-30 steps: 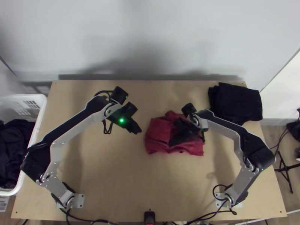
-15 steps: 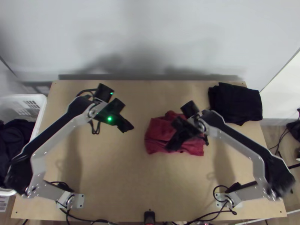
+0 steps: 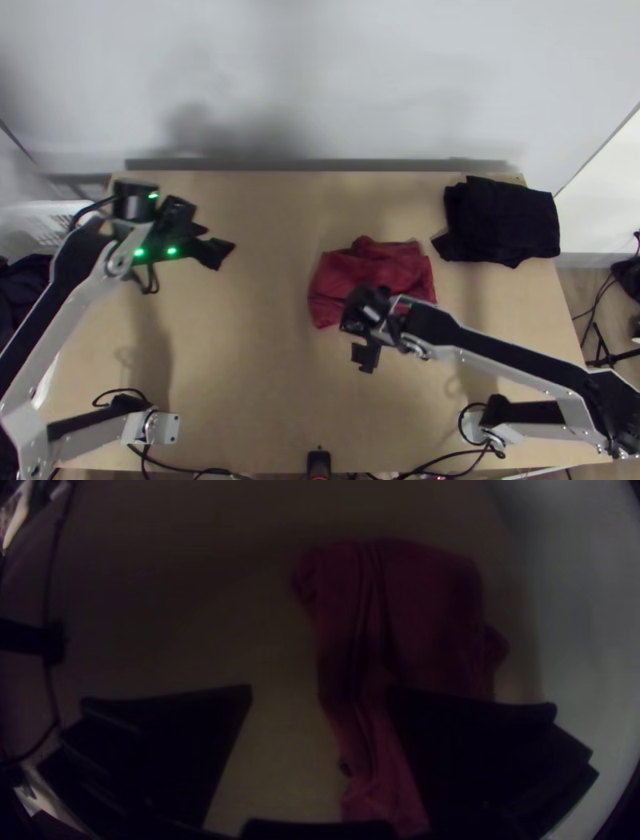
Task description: Fold the t-shirt
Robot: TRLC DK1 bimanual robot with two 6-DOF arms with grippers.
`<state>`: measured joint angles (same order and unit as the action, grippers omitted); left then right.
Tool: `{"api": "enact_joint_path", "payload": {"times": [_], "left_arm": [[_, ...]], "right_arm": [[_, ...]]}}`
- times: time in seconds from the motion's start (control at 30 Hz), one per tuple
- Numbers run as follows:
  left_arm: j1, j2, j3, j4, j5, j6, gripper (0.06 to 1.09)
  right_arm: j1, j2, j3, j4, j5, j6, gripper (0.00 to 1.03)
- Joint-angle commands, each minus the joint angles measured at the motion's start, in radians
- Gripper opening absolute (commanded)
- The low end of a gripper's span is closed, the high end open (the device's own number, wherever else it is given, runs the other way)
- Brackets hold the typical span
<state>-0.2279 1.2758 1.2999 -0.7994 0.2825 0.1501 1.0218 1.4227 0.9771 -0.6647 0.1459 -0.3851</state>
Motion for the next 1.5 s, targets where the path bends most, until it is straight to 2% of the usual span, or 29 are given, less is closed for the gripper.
{"api": "enact_joint_path", "payload": {"times": [0.0,0.23,0.57,0.87,1.0,1.13,1.33,1.47], "left_arm": [[0.093,-0.147,-0.102,0.049,-0.029,0.005,1.04],[0.117,-0.236,-0.214,0.126,-0.028,-0.023,1.04],[0.134,-0.279,-0.281,0.175,-0.028,-0.024,1.04],[0.148,-0.280,-0.281,0.181,-0.017,-0.020,1.04],[0.167,-0.276,-0.277,0.183,-0.009,-0.011,1.04],[0.179,-0.270,-0.274,0.189,0.004,-0.011,1.04],[0.191,-0.268,-0.269,0.192,0.009,-0.011,1.04],[0.191,-0.266,-0.269,0.197,0.009,-0.011,1.04]], "right_arm": [[0.084,0.041,-0.087,0.140,0.167,-0.095,0.93],[0.116,0.160,-0.091,0.231,0.173,-0.094,0.93],[0.126,0.263,-0.048,0.355,0.287,-0.124,0.93],[0.119,0.301,-0.023,0.396,0.337,-0.152,0.93],[0.106,0.314,-0.025,0.444,0.385,-0.196,0.93],[0.096,0.328,-0.018,0.464,0.394,-0.215,0.93],[0.073,0.367,-0.040,0.580,0.503,-0.325,0.92],[0.029,0.407,-0.040,0.640,0.531,-0.383,0.92]]}}
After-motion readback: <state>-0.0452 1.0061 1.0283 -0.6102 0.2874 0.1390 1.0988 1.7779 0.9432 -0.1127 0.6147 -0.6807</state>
